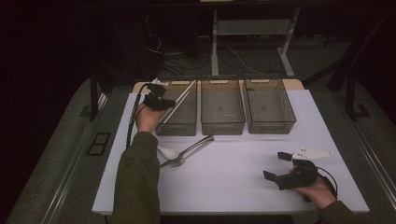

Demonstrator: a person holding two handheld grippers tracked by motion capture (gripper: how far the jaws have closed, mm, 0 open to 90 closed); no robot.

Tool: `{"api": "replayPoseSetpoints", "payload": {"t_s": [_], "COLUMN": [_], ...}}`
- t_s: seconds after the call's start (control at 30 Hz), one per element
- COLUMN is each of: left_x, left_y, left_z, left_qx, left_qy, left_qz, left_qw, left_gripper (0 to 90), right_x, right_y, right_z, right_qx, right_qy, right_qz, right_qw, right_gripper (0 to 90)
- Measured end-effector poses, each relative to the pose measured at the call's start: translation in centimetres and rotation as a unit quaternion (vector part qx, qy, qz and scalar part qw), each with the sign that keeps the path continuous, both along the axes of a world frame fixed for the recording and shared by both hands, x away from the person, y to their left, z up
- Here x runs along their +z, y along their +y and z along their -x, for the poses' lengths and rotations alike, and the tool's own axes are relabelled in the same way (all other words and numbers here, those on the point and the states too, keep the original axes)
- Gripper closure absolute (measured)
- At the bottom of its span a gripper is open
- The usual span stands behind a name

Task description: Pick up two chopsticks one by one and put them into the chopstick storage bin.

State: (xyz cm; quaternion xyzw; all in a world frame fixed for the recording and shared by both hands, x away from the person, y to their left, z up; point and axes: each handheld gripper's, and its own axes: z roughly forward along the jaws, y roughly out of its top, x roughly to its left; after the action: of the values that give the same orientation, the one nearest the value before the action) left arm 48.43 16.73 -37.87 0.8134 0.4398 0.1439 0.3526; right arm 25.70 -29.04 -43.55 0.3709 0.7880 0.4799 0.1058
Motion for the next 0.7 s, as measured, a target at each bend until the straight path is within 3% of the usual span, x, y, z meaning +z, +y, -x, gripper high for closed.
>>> {"api": "replayPoseSetpoints", "payload": {"t_s": [0.5,0.7], "left_x": [-1.2,-1.0], "left_y": [-0.5,-0.7], "left_z": [-0.3,-0.3], "left_qx": [0.016,0.011], "left_qy": [0.027,0.019], "left_qz": [-0.023,-0.026], "left_qw": [0.9992,0.9994], "left_gripper": [83.5,81.4], "right_x": [0.0,0.0], "right_y": [0.0,0.0], "right_z": [0.0,0.0], "right_qx": [0.002,0.003], "right_qy": [-0.001,0.0], "right_qz": [0.0,0.0], "right_qw": [1.0,1.0], "right_gripper": [1.0,1.0]}}
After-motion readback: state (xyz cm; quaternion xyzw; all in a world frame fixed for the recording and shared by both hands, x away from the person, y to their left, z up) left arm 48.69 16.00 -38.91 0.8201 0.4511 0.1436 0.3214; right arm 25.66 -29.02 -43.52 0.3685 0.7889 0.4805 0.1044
